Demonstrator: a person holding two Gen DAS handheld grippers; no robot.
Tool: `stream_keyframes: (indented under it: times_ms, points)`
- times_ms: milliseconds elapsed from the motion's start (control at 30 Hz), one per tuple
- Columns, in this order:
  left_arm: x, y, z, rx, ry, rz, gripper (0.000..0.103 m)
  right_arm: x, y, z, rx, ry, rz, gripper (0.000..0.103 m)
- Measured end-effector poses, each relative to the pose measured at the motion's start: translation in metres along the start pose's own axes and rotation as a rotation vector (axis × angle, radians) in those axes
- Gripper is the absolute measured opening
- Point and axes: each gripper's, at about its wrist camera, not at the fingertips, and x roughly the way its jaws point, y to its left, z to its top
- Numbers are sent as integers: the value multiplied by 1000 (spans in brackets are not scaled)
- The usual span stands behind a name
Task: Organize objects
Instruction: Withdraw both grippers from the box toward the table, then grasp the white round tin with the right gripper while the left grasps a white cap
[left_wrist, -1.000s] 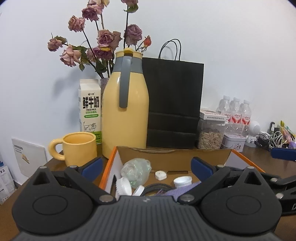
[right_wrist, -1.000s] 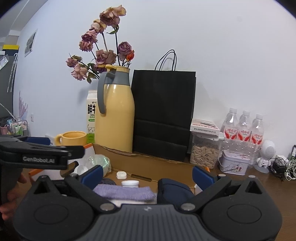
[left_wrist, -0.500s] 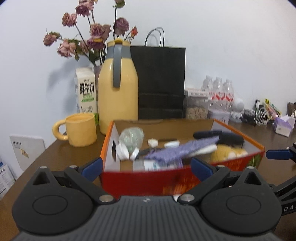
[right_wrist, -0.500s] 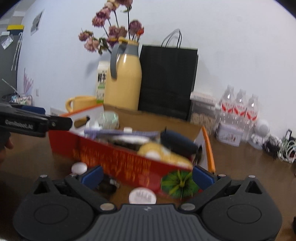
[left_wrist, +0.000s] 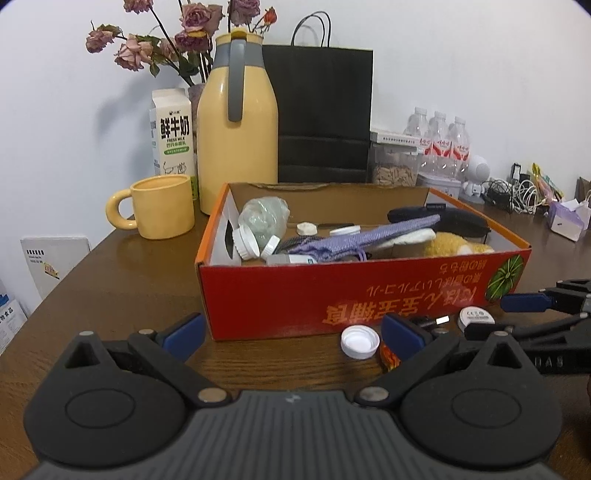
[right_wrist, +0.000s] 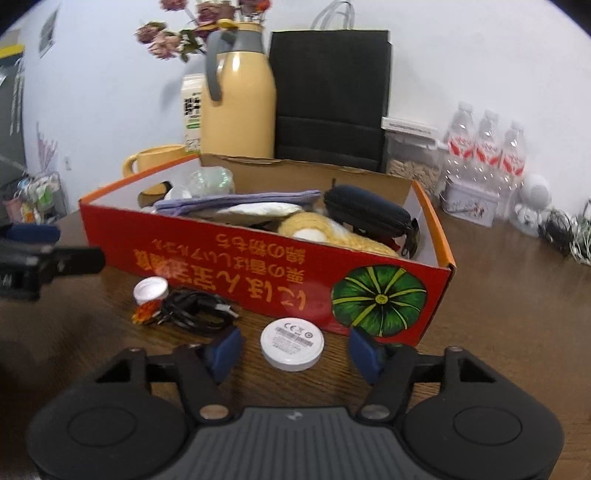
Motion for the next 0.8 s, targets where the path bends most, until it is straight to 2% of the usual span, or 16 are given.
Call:
stream_keyframes:
  times_ms: [133,267,600,800]
  points:
    - [2,-1,-1,3,11,3,103,8,-1,2,36,38,6,57]
    - [3,-1,-1,6,14,10,103,13,2,4,46,44,11,38]
    - [8,0,-5,0,38,35,103,0,15,5,-7,-28,-11,38]
    - [18,-6,-7,30,84,38,103,-7,21,4,-40,-72,-18,38]
